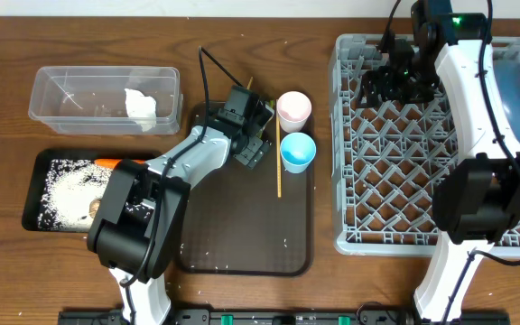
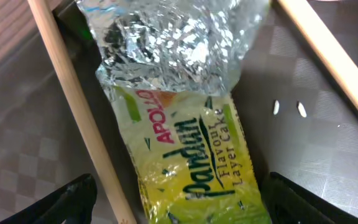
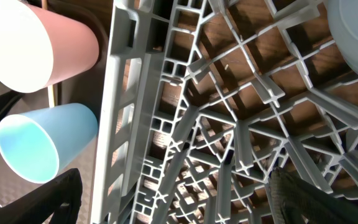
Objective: Sort waste into correct bins and load items into the dishwasher rack
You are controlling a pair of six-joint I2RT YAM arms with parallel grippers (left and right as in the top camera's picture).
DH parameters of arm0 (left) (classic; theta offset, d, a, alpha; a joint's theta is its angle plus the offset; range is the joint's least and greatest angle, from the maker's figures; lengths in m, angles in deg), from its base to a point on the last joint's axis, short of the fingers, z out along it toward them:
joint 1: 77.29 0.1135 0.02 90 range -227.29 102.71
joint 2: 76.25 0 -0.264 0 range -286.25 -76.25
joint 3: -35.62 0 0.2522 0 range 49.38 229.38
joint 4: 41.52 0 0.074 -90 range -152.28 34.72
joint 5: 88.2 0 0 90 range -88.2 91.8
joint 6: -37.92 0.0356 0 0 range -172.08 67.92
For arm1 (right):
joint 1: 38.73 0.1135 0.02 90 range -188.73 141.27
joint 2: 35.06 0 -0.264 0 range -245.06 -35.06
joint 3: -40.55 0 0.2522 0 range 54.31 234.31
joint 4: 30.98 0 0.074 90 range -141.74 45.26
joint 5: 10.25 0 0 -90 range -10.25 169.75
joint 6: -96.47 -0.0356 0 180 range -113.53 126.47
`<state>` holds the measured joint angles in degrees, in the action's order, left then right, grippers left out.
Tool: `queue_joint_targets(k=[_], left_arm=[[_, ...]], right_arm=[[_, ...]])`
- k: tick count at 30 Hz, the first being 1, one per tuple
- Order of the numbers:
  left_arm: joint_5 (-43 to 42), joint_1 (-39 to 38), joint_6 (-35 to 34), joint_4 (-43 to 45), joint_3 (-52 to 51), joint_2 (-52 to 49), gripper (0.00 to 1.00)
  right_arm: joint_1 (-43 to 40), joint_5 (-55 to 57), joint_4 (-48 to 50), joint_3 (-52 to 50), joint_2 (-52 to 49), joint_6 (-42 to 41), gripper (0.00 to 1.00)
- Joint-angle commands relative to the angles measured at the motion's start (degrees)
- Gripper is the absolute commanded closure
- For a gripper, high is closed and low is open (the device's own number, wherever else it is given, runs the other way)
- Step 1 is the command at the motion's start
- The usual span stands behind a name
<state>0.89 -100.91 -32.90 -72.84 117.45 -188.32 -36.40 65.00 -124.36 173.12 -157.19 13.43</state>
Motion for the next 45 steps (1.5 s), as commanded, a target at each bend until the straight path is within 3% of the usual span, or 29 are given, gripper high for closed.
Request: queue_joint_targets(k=[1, 5, 9, 29, 37, 45], left_arm=[[-0.2, -0.24, 1.99, -1.62, -2.49, -4.42, 0.14], [-0.24, -0.24, 1.95, 1.22, -2.49, -5.77, 0.14], [-2.32, -0.28, 1.95, 1.77, -2.49, -7.34, 0.21], [-1.18, -0.17, -1.09, -4.5, -2.54, -8.33, 0.21], [1.99, -0.2, -4.35, -10.56, 2.4, -1.6, 0.21], [-2.99, -0.31, -4.28, -12.04, 3.23, 4.17, 0.21]], right_arm=[[0.37, -0.07, 0.2, 0.33, 1.9, 0.85, 0.11], [0.37, -0.07, 0.31, 0.33, 1.9, 0.85, 0.11], [0.37, -0.07, 0.55, 0.33, 1.9, 0.85, 0.1], [0.37, -0.04, 0.76, 0.33, 1.9, 0.87, 0.1], [0.37, -0.04, 0.52, 0.33, 1.9, 0.87, 0.1], [0.37, -0.04, 0.55, 0.33, 1.9, 0.87, 0.1]])
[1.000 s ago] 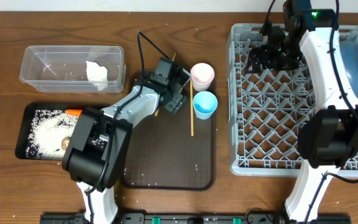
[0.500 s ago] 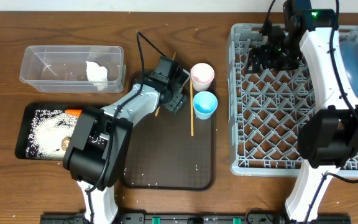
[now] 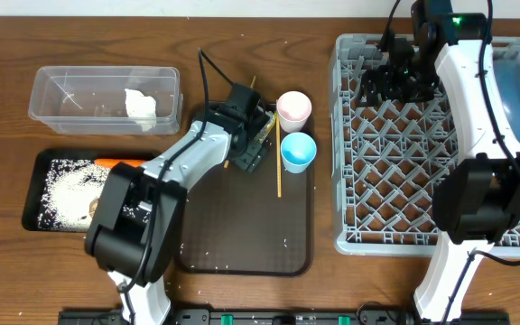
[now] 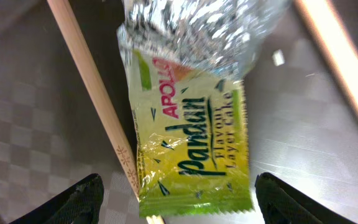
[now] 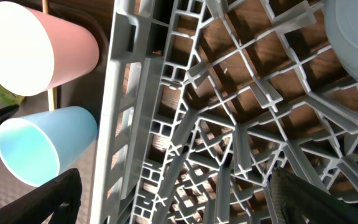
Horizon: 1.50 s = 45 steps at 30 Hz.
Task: Sort waste into correct bins and load items into the dishwasher rack
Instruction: 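Lift the wrapper with the left gripper off the middle tray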
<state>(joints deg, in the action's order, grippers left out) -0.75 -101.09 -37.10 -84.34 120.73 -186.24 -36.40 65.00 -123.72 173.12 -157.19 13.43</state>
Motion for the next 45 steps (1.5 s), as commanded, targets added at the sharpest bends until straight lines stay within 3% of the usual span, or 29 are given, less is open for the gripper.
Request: queue_joint_targets(k=[1, 18, 38, 39, 42, 45], left_arm=[[-1.36, -0.13, -0.07, -0.7, -0.11, 1.95, 0.21], [-0.46, -5.57, 3.37, -1.11, -0.26, 1.62, 0.2], [-0.46, -3.13, 3.3, 1.25, -0.42, -7.56, 0.2], [-0.46, -3.13, 3.3, 1.16, -0.42, -7.8, 0.25], [-0.44, -3.13, 3.21, 0.83, -0.42, -8.22, 0.67], [-0.44, -3.1, 3.13, 0.76, -0.42, -8.22, 0.87]], right_arm=[[0.37, -0.04, -0.07, 0.33, 1.9, 0.87, 0.1], [0.37, -0.04, 0.07, 0.33, 1.9, 0.87, 0.09], [0.37, -0.04, 0.07, 0.33, 1.9, 0.87, 0.09], [0.37, -0.04, 0.07, 0.33, 1.9, 0.87, 0.09], [0.37, -0.04, 0.07, 0.33, 1.9, 0.87, 0.09], [0.37, -0.04, 0.04, 0.33, 1.9, 0.87, 0.09]])
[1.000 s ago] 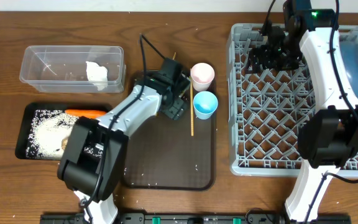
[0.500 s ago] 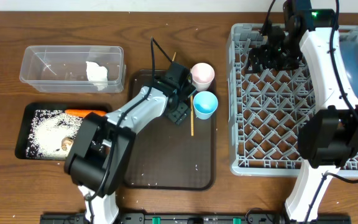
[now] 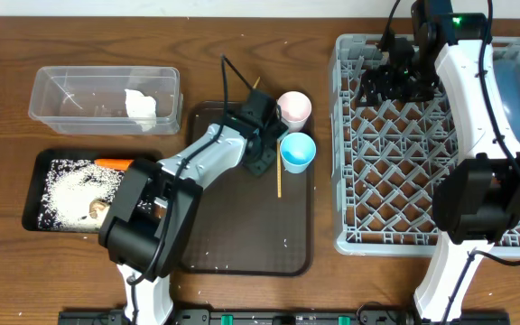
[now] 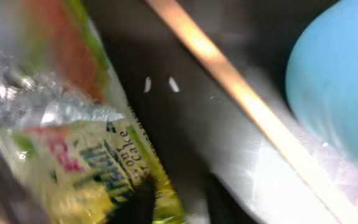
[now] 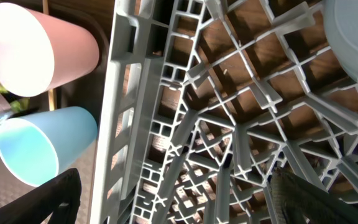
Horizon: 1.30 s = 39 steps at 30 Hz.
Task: Sort waste into correct bins and load items into the dishwasher rack
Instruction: 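Lift the wrapper with the left gripper off the middle tray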
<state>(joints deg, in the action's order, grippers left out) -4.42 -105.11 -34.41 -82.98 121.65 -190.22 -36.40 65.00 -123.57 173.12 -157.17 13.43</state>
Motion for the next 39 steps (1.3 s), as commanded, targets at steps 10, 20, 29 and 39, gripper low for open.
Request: queue_joint_targets(k=[10, 20, 29, 39], left_arm=[[6.1, 0.92, -4.81, -2.8, -0.85, -3.89, 0.94], [7.32, 0.92, -8.87, -6.58, -0.24, 4.52, 0.94], [7.3, 0.9, -9.88, -3.1, -0.26, 10.23, 0.94], [6.84, 0.9, -9.86, 1.29, -0.26, 5.14, 0.22]], right_arm=[[0.37, -0.02, -0.31, 0.33, 1.88, 0.9, 0.1], [0.37, -0.04, -0.35, 0.33, 1.88, 0.87, 0.1], [0.37, -0.04, -0.37, 0.33, 1.88, 0.87, 0.1], [0.37, -0.04, -0.68, 0.33, 1.88, 0.87, 0.1]])
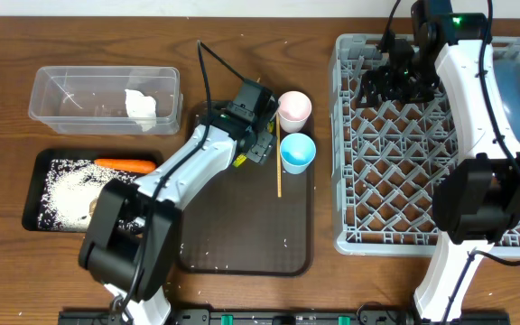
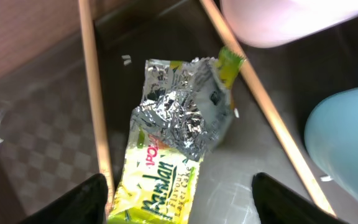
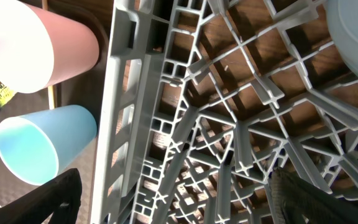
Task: Sort waste into correct bins and load items into the dishwasher rack
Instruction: 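Lift the wrapper with the left gripper off the middle tray, then carry the Pandan wrapper left and drop it into the clear container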
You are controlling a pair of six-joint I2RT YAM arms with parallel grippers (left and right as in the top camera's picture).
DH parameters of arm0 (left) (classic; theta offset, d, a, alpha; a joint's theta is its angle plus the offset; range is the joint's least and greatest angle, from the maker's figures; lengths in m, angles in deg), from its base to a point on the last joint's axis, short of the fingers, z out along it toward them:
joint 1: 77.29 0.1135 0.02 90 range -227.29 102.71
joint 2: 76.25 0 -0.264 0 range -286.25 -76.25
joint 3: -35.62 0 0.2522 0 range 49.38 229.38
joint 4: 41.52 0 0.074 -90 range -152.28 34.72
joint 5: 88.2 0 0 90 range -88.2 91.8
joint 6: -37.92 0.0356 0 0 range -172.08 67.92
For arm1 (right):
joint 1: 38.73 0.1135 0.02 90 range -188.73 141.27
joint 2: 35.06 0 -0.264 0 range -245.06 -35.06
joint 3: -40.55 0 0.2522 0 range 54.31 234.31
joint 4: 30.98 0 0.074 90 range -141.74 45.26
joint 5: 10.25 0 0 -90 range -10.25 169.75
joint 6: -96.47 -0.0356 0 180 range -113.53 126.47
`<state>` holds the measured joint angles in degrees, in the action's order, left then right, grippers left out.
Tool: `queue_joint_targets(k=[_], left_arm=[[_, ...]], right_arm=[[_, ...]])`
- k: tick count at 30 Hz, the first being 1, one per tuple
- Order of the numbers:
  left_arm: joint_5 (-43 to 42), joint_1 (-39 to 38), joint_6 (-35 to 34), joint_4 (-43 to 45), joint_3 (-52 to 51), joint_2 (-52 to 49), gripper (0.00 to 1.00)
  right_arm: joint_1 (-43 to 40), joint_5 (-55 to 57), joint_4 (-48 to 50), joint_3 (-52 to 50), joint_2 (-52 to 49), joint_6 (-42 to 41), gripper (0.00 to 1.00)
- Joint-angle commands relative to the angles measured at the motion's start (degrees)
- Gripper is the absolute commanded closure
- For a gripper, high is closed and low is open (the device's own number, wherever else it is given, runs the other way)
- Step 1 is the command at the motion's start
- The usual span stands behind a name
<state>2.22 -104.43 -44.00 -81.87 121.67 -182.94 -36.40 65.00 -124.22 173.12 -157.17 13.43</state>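
A torn yellow-green cake wrapper (image 2: 173,146) with crumpled foil lies on the brown tray (image 1: 242,226) between two wooden chopsticks (image 2: 94,106) (image 2: 263,112). My left gripper (image 2: 185,211) hovers over the wrapper's printed end, open and holding nothing; overhead it shows (image 1: 256,137) next to the pink cup (image 1: 293,109) and blue cup (image 1: 298,152). My right gripper (image 3: 173,205) hangs open and empty over the far left part of the grey dishwasher rack (image 1: 441,153).
A clear bin (image 1: 106,97) with a white tissue stands at the back left. Below it is a black tray (image 1: 70,185) with rice and a carrot. A grey-blue dish (image 1: 517,90) sits in the rack's right side.
My left gripper was low and close by the wrapper and blue cup, blurred. Now it is farther back and higher, open, with the whole wrapper lying on the tray. The right arm has not moved.
My left gripper stood open close over the wrapper, then a little higher above it. Then it was low near the blue cup with the wrapper at its side. Now it is drawn back, open, and the wrapper lies between the chopsticks. The right gripper stayed over the rack.
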Motion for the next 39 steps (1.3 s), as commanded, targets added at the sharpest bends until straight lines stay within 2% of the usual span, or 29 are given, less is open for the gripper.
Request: queue_joint_targets(k=[1, 13, 24, 27, 30, 32, 39], left_arm=[[0.2, 0.22, -0.24, 0.35, -0.28, -2.56, 0.21], [0.2, 0.22, -0.22, 9.27, -0.44, -5.49, 0.21], [0.0, 0.17, 1.29, 11.8, -0.44, -8.92, 0.23], [0.0, 0.17, 1.97, 12.26, -0.44, -8.94, 0.33], [0.0, 0.17, 2.21, 12.63, -0.44, -8.94, 0.72], [0.02, 0.17, 2.19, 12.59, -0.44, -8.94, 0.94], [0.04, 0.2, 1.95, 10.84, -0.37, -5.49, 0.94]], right_arm=[[0.37, -0.04, -0.02, 0.33, 1.88, 0.87, 0.11], [0.37, -0.02, 0.17, 0.33, 1.88, 0.9, 0.1], [0.37, -0.02, 0.22, 0.33, 1.88, 0.9, 0.1], [0.37, -0.02, 0.22, 0.33, 1.88, 0.9, 0.1], [0.37, -0.02, 0.22, 0.33, 1.88, 0.9, 0.1], [0.37, -0.02, 0.22, 0.33, 1.88, 0.9, 0.1], [0.37, 0.0, -0.07, 0.33, 1.88, 1.73, 0.1]])
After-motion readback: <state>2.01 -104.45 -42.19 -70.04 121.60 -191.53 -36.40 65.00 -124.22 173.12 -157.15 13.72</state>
